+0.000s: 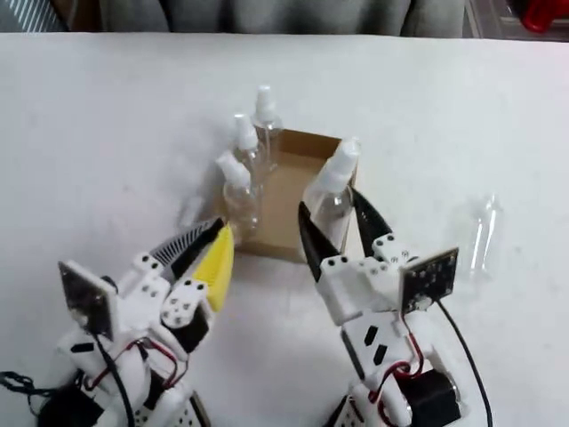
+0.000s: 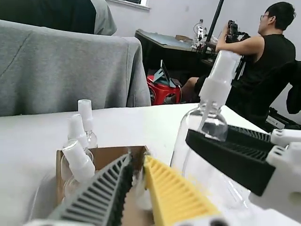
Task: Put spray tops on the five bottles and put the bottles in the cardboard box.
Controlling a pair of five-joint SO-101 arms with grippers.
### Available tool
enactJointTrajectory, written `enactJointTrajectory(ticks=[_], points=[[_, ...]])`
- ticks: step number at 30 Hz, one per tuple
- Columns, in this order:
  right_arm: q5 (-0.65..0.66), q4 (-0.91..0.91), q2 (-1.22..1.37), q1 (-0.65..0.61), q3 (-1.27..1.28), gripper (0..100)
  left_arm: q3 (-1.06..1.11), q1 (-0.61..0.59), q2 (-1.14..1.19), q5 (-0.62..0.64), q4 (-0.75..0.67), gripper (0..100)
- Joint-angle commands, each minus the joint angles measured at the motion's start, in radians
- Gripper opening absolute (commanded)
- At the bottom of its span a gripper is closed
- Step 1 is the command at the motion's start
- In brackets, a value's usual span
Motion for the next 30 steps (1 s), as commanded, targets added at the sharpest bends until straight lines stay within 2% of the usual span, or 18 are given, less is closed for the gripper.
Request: enactJointTrajectory(ticks=[1,6,10,14,18,21,23,26,30], points=[[-0.006,-0.094,0.013,0.01,-0.008,1.5,0.031,0.05,0.004,0.003,-0.038,2],[-0.006,-0.234,0.021,0.01,-0.008,1.5,0.138,0.174,0.004,0.009,-0.115,2],[-0.005,-0.363,0.12,-0.024,-0.012,1.5,0.261,0.236,0.004,0.009,-0.256,2],[-0.005,-0.466,0.302,-0.099,-0.044,1.5,0.358,0.234,0.004,0.009,-0.39,2],[-0.021,-0.472,0.46,-0.159,-0.123,1.5,0.468,0.229,0.004,0.003,-0.512,2],[-0.1,-0.44,0.53,-0.177,-0.173,1.5,0.517,0.211,0.004,0.005,-0.588,2],[-0.135,-0.357,0.544,-0.182,-0.213,1.5,0.529,0.17,0.004,0.009,-0.623,2],[-0.138,-0.191,0.542,-0.213,-0.287,1.5,0.554,0.104,0.004,0.009,-0.658,2],[-0.138,-0.035,0.55,-0.229,-0.37,1.5,0.572,0.076,0.004,0.009,-0.687,2]])
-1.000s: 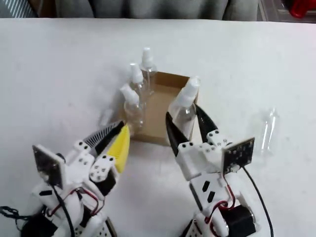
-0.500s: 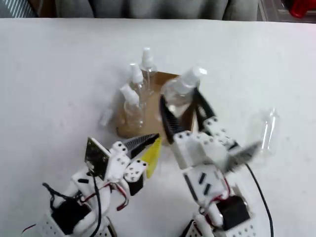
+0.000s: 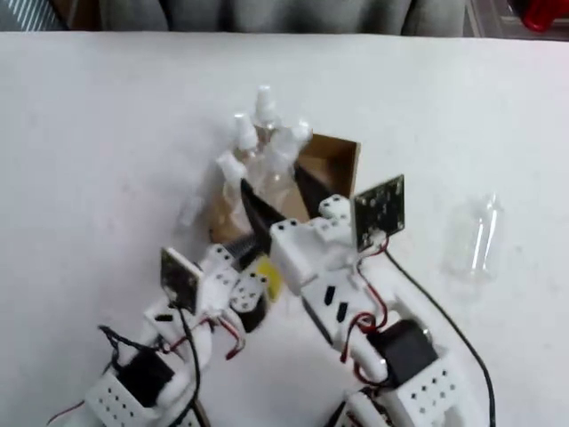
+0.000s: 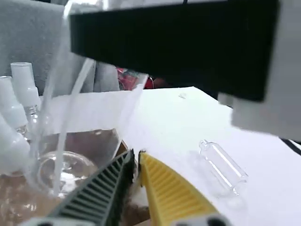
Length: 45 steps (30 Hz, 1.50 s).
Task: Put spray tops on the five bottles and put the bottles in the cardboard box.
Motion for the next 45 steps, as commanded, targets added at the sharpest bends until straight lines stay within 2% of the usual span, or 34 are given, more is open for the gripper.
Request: enactJointTrajectory(ticks=[1,5,9,14,18,27,33,39,45], points=[[-0.011,0.128,0.007,-0.031,-0.11,1.5,-0.002,-0.045,-0.013,0.008,-0.043,2],[-0.009,0.203,0.004,-0.028,-0.152,1.5,-0.002,-0.045,-0.013,0.008,-0.041,2],[0.006,0.176,0.008,-0.021,-0.157,1.5,-0.002,-0.044,-0.013,0.006,-0.034,2],[0.046,0.114,0.012,0.077,-0.16,1.5,-0.002,-0.062,-0.013,0.002,0.075,2],[0.046,0.093,0.021,0.186,-0.161,1.5,-0.008,-0.197,-0.013,0.002,0.147,2],[0.046,-0.027,0.28,0.308,-0.161,1.5,-0.003,-0.651,-0.013,-0.005,0.354,2],[0.046,-0.151,0.464,0.375,-0.161,1.5,-0.002,-0.808,-0.013,-0.14,0.46,2],[0.048,-0.314,0.638,0.387,-0.161,1.5,-0.002,-0.792,-0.013,-0.201,0.548,2],[0.048,-0.348,0.771,0.39,-0.226,1.5,-0.002,-0.792,-0.013,-0.241,0.555,2]])
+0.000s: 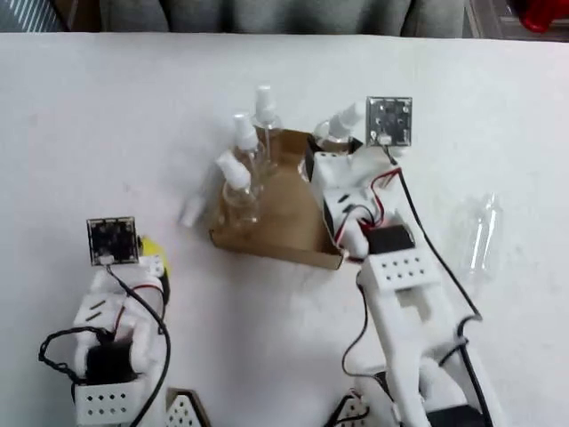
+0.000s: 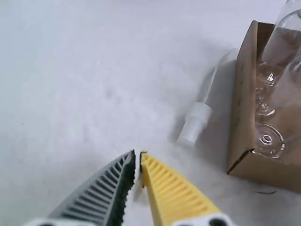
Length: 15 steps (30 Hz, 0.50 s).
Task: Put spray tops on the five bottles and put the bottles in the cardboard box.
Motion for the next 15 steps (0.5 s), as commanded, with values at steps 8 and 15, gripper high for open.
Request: enactJointTrajectory(ticks=[8,15], points=[[0.115,-0.03,0.16,0.005,-0.18,1.5,-0.003,0.005,-0.013,-0.017,0.009,2],[0.117,-0.035,0.231,0.01,-0.18,1.5,-0.003,0.005,-0.013,-0.017,0.009,2]])
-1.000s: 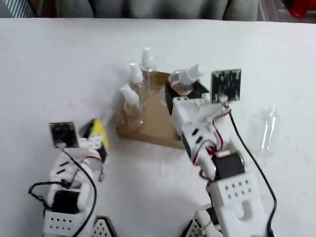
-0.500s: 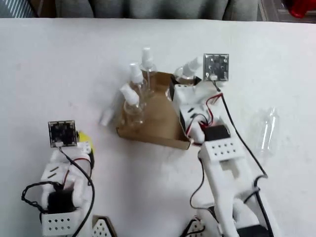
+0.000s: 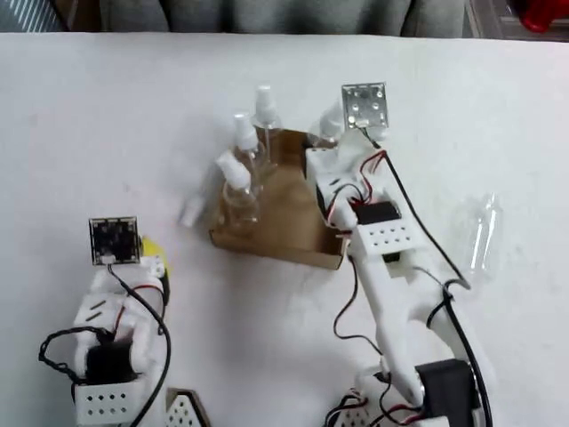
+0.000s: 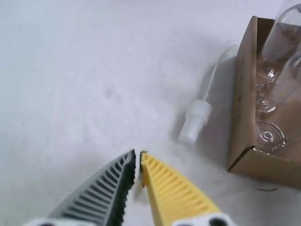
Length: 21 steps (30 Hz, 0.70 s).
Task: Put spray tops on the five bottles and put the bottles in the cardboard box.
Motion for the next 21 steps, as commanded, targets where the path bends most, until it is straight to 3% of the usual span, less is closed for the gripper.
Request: enactJointTrajectory(ticks=[1,21], points=[[0.014,-0.031,0.002,0.008,-0.061,1.5,-0.003,0.005,-0.013,-0.008,0.003,2],[0.075,-0.108,0.122,0.033,-0.098,1.5,-0.003,0.005,-0.013,-0.008,0.003,2]])
